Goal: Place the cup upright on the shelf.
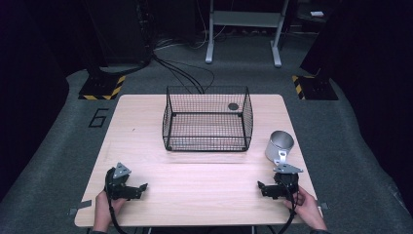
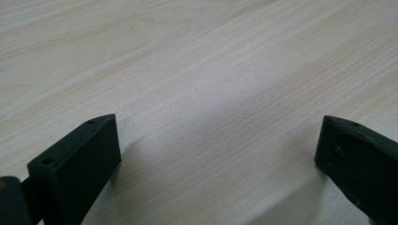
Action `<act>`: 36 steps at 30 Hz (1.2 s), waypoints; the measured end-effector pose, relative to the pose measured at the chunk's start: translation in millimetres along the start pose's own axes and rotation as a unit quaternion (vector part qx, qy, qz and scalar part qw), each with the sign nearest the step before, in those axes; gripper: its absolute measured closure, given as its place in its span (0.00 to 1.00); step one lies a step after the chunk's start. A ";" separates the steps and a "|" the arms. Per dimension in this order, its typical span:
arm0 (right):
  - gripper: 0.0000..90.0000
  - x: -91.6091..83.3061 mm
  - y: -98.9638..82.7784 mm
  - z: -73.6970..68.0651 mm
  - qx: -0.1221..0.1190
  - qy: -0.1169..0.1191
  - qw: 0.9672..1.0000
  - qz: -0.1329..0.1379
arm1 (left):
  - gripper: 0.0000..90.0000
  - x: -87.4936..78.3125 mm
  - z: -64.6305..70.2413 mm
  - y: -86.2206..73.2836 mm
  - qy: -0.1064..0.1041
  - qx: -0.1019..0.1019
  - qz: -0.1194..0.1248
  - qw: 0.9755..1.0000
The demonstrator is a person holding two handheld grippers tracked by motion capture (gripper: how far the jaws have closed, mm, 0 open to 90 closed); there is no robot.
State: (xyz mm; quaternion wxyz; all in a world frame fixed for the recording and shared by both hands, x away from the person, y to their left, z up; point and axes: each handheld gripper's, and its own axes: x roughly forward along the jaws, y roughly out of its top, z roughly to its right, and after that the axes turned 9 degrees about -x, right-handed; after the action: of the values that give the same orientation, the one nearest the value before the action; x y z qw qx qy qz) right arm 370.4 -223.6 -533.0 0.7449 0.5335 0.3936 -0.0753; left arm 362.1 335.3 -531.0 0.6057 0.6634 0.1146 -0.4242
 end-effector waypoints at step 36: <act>0.00 -29.1 14.1 19.2 0.085 -0.046 0.995 -0.003 | 0.00 1.0 0.7 -0.7 0.002 -0.003 0.006 1.000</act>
State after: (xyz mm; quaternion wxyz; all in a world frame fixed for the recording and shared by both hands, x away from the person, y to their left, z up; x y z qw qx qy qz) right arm 367.8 -243.0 -500.9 0.7140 0.5897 0.3526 -0.1348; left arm 362.0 334.5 -532.1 0.6101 0.6633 0.1130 -0.4185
